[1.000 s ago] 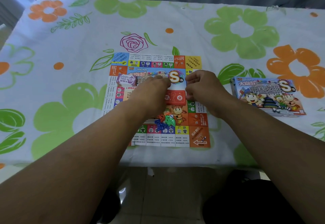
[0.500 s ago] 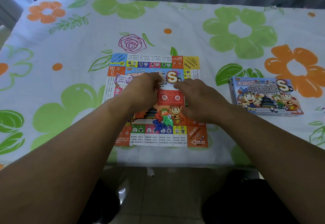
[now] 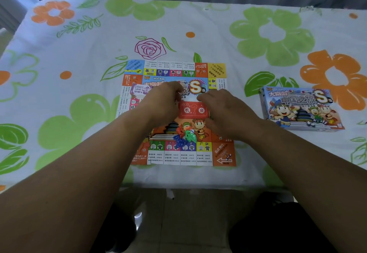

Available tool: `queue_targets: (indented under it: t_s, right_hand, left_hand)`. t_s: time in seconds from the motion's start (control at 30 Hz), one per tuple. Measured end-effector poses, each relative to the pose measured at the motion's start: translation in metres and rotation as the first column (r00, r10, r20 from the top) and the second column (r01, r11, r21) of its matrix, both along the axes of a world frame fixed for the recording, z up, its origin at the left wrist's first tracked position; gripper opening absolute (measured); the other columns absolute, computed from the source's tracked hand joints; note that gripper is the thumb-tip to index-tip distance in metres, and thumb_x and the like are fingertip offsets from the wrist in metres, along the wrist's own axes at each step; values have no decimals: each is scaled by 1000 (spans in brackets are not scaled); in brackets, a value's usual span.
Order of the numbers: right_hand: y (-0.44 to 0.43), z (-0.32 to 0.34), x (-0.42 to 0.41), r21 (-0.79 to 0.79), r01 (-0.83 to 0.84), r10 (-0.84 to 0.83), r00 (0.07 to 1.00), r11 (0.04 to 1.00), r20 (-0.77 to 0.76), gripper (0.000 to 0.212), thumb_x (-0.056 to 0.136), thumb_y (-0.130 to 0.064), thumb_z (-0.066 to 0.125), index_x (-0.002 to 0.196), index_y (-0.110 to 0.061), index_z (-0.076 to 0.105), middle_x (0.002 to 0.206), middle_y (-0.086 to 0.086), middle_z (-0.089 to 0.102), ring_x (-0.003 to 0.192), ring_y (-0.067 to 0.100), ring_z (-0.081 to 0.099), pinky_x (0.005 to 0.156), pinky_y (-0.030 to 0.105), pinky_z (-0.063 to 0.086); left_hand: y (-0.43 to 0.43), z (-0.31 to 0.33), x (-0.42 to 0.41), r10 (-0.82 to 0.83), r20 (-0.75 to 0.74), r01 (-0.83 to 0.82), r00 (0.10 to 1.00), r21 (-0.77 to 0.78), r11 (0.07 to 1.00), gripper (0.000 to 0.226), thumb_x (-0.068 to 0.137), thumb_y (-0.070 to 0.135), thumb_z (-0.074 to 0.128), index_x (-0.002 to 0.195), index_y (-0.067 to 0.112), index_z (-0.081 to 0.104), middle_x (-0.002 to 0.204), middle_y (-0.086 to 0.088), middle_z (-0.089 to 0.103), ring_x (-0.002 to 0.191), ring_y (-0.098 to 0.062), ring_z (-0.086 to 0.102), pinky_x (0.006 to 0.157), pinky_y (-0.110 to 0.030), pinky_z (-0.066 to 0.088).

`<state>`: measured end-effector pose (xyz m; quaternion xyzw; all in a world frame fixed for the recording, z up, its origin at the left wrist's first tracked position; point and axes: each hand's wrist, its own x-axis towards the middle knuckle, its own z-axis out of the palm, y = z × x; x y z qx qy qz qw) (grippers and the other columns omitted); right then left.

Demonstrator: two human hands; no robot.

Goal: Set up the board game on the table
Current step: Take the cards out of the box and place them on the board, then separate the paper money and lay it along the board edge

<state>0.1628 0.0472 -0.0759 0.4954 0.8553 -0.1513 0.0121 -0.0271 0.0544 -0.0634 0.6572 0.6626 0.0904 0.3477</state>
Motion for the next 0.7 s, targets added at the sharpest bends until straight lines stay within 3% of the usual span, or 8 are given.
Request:
queue_targets:
  t_s: [0.23,0.43,0.7]
  right_hand:
    - [8,2,-3,-164,187,-221,950,969,-223,66,83,-13,75,141,-18,45,131,6,47,119,22,50,84,27,44]
    - [6,2,-4,-186,192,-230,950,964,-212,66,86,-10,74,144,-17,42,135,7,44,120,22,48,80,25,48]
    - [14,6,-3,-185,215,-256,939,959,-232,58,88,-14,71,140,-19,46,130,6,46,116,20,51,79,25,42]
  left_hand:
    - [4,-4,-2,128,101,-125,987,-39,991,57,88,-5,59,139,17,49,127,-5,60,107,-25,63,86,-42,59]
    - [3,-3,1,155,126,-150,980,-43,988,59,89,-6,60,142,17,47,130,-6,59,108,-25,62,87,-41,59]
    - [6,13,-14,218,151,-223,964,20,975,58,85,-14,54,135,14,53,128,-6,59,109,-27,62,87,-47,59]
